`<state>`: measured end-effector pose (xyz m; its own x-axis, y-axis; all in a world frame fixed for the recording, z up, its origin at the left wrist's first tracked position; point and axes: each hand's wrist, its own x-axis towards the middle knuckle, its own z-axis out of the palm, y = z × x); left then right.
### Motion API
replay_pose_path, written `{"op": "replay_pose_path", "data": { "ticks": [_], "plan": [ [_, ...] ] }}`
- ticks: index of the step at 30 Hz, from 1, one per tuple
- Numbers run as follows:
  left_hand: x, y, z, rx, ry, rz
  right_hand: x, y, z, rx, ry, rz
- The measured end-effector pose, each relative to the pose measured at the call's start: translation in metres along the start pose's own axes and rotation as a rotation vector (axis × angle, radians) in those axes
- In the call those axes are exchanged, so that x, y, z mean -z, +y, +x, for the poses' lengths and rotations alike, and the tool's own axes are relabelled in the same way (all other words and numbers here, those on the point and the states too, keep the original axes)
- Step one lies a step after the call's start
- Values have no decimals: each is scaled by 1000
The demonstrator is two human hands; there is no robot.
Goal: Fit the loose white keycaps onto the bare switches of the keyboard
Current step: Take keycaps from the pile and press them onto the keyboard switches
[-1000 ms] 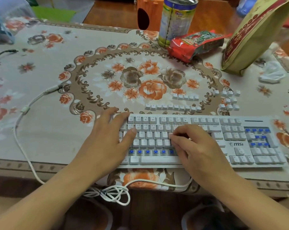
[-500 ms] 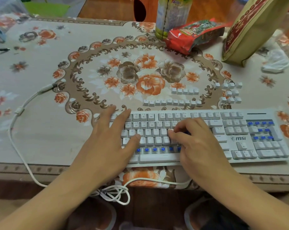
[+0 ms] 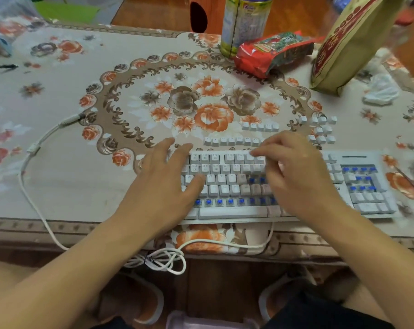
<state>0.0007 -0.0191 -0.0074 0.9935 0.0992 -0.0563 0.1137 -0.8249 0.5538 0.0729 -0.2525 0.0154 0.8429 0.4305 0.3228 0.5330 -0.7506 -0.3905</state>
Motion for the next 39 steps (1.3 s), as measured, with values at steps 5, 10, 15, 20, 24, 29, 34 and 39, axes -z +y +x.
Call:
{"op": "replay_pose_path", "data": {
  "ticks": [5, 10, 15, 20, 24, 29, 34, 39],
  "plan": [
    [4, 1, 3, -65, 27, 118, 2, 30, 73, -107, -184, -96],
    [6, 4, 6, -57, 33, 120, -27, 45, 121, -31, -375, -232],
    [4, 0, 5, -73, 39, 155, -44, 49, 138, 74, -401, -424],
    [-1, -7, 7, -100, 63, 164, -38, 33, 141, 140, -331, -365],
    [-8, -9, 5, -72, 31, 138, -2, 1, 110, 84, -232, -20],
    [-10, -1, -4, -123, -5, 283, 26, -9, 28, 231, -145, 165],
    [-8, 1, -4, -179, -145, 382, 12, 22, -16, 31, 1, 236],
    [-2, -8, -4, -257, -236, 477, 0, 22, -17, 101, -130, 120]
  ]
}}
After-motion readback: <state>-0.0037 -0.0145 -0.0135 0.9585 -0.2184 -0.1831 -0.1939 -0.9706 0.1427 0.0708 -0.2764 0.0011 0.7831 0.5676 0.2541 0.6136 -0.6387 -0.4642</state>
